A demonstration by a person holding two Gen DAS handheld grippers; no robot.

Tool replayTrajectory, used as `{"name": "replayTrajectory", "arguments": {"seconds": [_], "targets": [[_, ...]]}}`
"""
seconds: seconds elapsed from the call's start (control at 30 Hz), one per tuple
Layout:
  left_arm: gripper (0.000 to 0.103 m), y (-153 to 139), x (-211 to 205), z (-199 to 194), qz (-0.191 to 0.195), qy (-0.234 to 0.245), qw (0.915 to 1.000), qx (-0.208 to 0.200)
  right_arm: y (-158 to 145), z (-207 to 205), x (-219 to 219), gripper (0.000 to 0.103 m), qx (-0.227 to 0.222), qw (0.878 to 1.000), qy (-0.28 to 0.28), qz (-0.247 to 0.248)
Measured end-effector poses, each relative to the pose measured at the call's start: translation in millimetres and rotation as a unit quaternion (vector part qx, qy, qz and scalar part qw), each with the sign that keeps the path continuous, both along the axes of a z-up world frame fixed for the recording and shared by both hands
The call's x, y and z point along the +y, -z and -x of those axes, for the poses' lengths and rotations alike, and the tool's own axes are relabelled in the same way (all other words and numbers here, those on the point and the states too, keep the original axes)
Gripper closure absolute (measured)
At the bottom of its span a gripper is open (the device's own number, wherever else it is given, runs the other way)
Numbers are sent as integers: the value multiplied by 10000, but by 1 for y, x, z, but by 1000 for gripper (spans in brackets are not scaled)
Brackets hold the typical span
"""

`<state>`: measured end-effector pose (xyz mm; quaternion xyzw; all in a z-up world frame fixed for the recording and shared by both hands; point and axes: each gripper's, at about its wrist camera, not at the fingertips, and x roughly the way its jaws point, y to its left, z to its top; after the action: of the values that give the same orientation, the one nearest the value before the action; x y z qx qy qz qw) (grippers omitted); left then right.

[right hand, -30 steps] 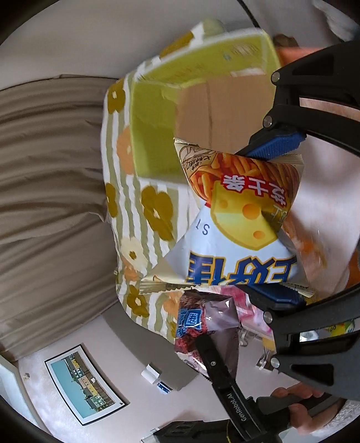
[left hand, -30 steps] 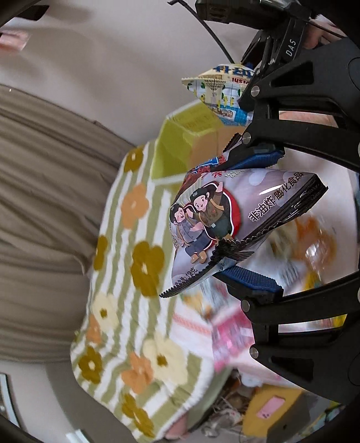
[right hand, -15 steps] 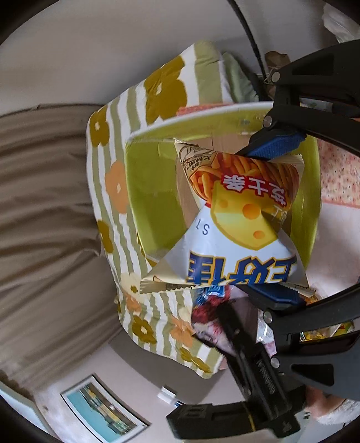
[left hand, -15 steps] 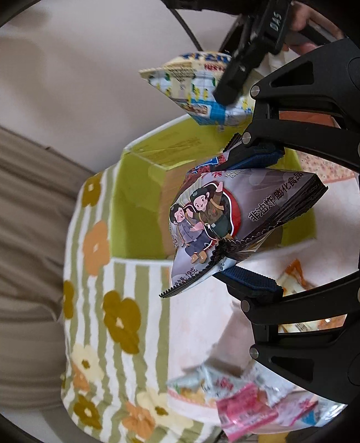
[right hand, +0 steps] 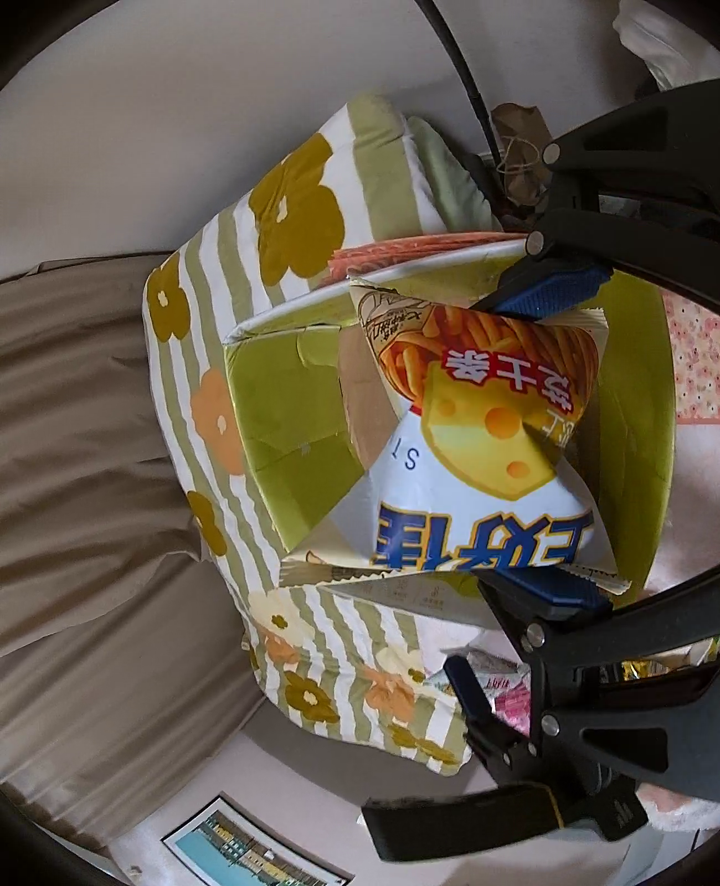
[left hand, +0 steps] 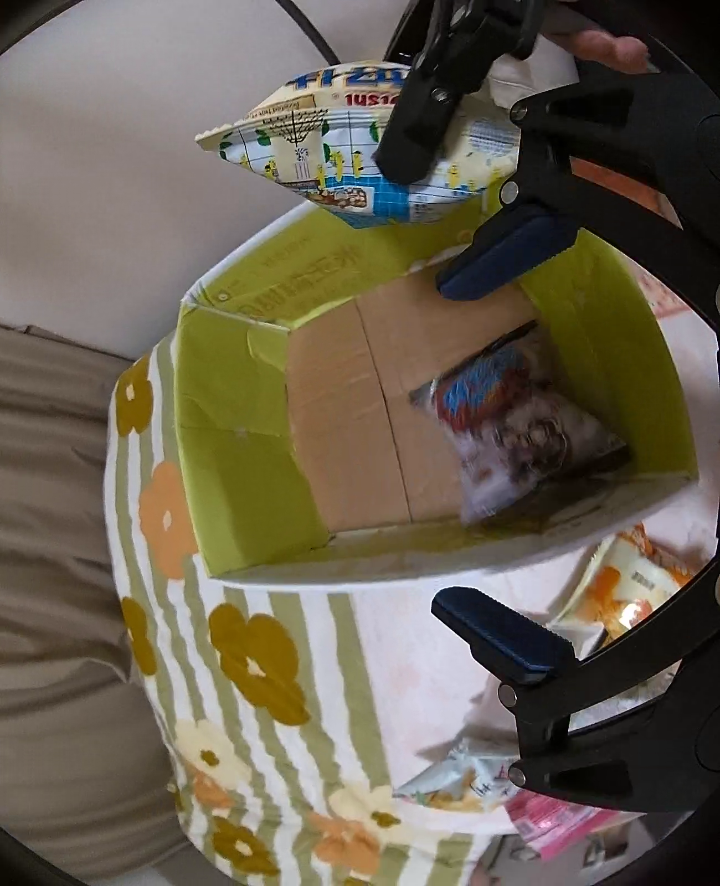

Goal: Organize snacks
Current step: 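Carry both bags into the yellow-green box and open both grippers, then move both grippers back over the snack pile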

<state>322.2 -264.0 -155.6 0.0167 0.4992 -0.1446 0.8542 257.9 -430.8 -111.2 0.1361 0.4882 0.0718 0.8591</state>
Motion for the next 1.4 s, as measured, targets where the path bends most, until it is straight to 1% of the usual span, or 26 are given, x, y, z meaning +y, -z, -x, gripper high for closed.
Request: {"name": "replayTrajectory", "arguments": {"seconds": [0.1, 0.3, 0.47, 0.53, 0.6, 0.63, 0.67, 0.7, 0.73, 0.93, 1.1, 1.17, 1.27, 1.4], "targets": [[0, -3, 16, 6, 84, -64, 9999, -20, 3, 2, 3, 30, 49, 9999, -56, 82], [0, -9, 48, 19, 9, -336, 9994, -72, 10, -3, 7, 29, 91, 9998, -172, 68], [0, -11, 65, 24, 46, -605, 9981, -72, 20, -14, 14, 25, 248, 9990, -352, 125], [0, -13, 69, 27, 72, -662, 9977, -89, 25, -18, 16, 20, 332, 9987, -367, 126], [0, -16, 72, 31, 12, -715, 9973, -138, 29, -20, 18, 20, 343, 9986, -365, 153], [0, -17, 73, 33, -24, -743, 9971, -159, 30, -21, 19, 17, 330, 9986, -369, 175], [0, -18, 75, 36, -44, -772, 9968, -178, 30, -21, 19, 14, 312, 9986, -382, 200], [0, -19, 76, 38, -44, -791, 9967, -187, 30, -20, 19, 5, 270, 9986, -396, 222], [0, -19, 78, 40, -34, -825, 9964, -198, 29, -17, 21, 1, 216, 9987, -399, 233], [0, -25, 84, 56, 134, -963, 9949, -275, 20, -3, 17, 1, 127, 9988, -466, 110], [0, -40, 82, 75, 192, -1006, 9935, -500, 0, 13, 17, 1, -89, 9979, -636, -62], [0, -46, 82, 85, 213, -1019, 9927, -603, -8, 18, 20, 1, -182, 9969, -760, -101], [0, -55, 86, 103, 198, -1126, 9906, -753, -21, 28, 30, 1, -371, 9943, -1001, -17], [0, -63, 100, 129, 148, -1422, 9864, -812, -28, 41, 45, 1, -484, 9894, -1366, -109]]}}
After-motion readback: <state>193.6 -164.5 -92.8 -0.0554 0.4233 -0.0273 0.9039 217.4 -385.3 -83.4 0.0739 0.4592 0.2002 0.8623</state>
